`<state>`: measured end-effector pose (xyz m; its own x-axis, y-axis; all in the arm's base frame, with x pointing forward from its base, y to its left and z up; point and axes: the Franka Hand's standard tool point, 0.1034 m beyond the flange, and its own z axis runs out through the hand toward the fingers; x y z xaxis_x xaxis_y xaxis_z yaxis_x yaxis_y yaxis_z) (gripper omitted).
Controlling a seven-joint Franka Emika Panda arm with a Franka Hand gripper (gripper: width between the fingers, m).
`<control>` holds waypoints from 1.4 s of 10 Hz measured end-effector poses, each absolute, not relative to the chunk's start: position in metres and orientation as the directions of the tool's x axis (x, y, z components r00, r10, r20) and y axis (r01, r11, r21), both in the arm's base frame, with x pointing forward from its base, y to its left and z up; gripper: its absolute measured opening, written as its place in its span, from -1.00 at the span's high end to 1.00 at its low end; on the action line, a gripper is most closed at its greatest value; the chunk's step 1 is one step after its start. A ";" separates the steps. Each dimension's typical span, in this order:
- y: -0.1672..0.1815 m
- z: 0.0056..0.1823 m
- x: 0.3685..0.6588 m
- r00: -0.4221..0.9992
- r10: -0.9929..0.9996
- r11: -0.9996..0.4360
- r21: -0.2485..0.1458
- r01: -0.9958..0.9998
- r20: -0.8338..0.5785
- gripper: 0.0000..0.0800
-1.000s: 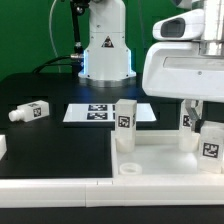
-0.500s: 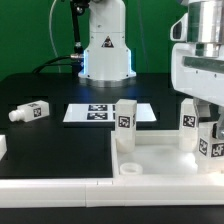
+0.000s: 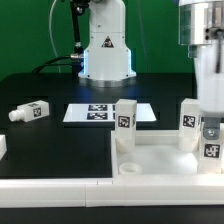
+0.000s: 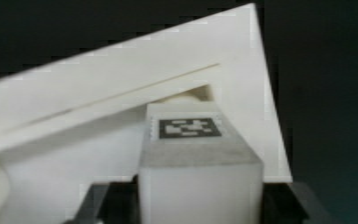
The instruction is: Assemble square table
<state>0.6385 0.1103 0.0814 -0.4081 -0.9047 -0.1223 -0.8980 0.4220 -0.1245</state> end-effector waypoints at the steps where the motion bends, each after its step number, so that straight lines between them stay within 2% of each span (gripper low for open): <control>1: 0.112 0.082 0.638 -0.472 -0.869 0.491 -0.130 -0.861 -0.150 0.29; 2: 0.112 0.082 0.638 -0.430 -0.892 0.448 -0.136 -0.884 -0.142 0.29; 3: 0.112 0.081 0.638 -0.407 -0.903 0.424 -0.138 -0.895 -0.137 0.10; 4: 0.116 0.080 0.633 -0.320 -0.941 0.331 -0.103 -0.938 -0.106 0.10; 5: 0.116 0.082 0.635 -0.106 -0.992 0.113 -0.107 -0.988 -0.063 -0.41; 6: 0.116 0.082 0.637 0.128 -0.991 -0.124 -0.119 -0.985 -0.028 -0.56; 7: 0.116 0.081 0.637 0.247 -0.969 -0.243 -0.120 -0.963 -0.015 -0.56; 10: 0.114 0.081 0.637 0.437 -0.899 -0.435 -0.119 -0.892 0.014 -0.62; 12: 0.112 0.079 0.639 0.660 -0.748 -0.663 -0.103 -0.741 0.070 -0.62; 14: 0.111 0.079 0.639 0.634 -0.770 -0.637 -0.105 -0.763 0.068 -0.57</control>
Offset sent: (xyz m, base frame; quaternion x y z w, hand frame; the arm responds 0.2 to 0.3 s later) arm -0.0063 0.0092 0.0068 -0.0922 0.0668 -0.2052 0.9721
